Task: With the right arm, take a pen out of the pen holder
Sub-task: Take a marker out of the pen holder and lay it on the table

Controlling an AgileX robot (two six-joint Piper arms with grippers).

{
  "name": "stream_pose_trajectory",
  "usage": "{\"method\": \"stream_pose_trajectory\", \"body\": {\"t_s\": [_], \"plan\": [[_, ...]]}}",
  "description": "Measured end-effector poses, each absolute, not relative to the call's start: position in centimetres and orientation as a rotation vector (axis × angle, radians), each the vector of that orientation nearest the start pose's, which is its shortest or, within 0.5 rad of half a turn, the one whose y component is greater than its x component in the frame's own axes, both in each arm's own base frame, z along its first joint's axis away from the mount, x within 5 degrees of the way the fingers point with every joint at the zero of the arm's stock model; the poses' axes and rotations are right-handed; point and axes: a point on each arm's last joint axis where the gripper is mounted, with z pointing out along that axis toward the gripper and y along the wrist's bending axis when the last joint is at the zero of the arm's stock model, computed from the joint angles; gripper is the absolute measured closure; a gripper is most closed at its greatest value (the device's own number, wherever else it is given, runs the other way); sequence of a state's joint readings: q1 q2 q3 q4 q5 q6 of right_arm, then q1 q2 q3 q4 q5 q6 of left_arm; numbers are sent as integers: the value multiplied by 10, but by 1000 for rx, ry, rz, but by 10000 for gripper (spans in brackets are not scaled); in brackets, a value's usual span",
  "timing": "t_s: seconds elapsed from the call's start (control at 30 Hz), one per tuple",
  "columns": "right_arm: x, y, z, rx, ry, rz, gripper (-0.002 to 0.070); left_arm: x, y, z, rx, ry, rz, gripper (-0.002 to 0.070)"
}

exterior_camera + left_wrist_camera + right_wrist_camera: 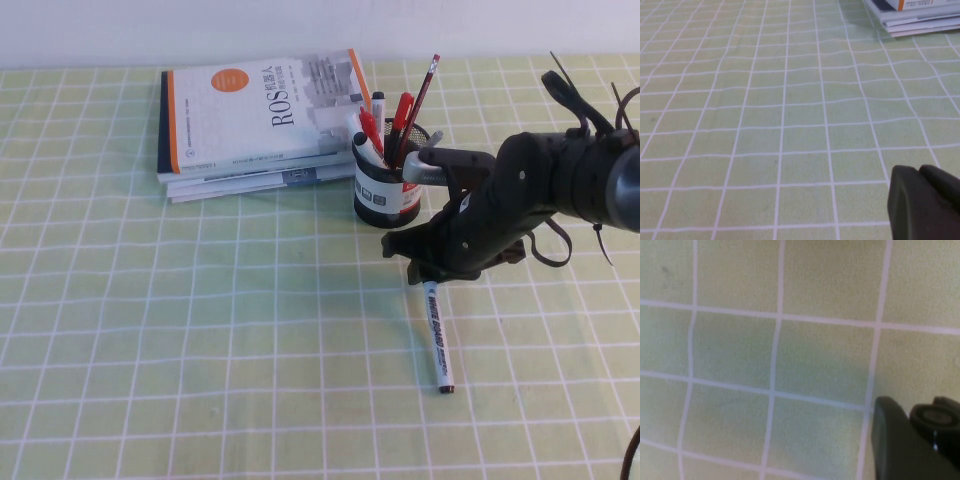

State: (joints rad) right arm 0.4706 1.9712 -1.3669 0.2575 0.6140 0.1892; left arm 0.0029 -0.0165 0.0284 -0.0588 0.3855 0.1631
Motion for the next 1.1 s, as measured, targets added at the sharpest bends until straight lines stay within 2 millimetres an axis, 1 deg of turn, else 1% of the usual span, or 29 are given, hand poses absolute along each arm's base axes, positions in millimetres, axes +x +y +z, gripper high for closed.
{"method": "stream_pose_trajectory", "body": {"t_s": [0.1,0.2,0.27,0.4,0.5,0.6,0.67,0.77,0.87,0.93,1.03,1.1], "plan": [[364,200,179,-141,2751,451,581,52,-2,170,115,1877,56,680],[365,200,179,-139,2745,452,560,52,-2,170,115,1877,56,680],[365,200,179,-138,2741,453,522,52,-2,170,115,1877,56,680],[365,200,180,-138,2737,454,409,52,-2,170,115,1877,56,680],[364,199,189,-149,2717,455,368,52,-2,170,115,1877,56,680],[356,198,209,-177,2684,459,361,52,-2,170,115,1877,56,680],[343,197,227,-202,2648,472,379,52,-2,170,115,1877,56,680],[317,191,251,-232,2604,492,455,52,-2,170,115,1877,56,680],[290,177,270,-258,2565,490,580,52,-2,170,115,1877,56,680],[272,165,281,-287,2551,468,643,52,-2,170,115,1877,56,680],[245,150,294,-321,2525,456,676,52,-2,170,115,1877,56,680],[229,140,300,-327,2501,460,682,52,-2,170,115,1877,56,680]]}}
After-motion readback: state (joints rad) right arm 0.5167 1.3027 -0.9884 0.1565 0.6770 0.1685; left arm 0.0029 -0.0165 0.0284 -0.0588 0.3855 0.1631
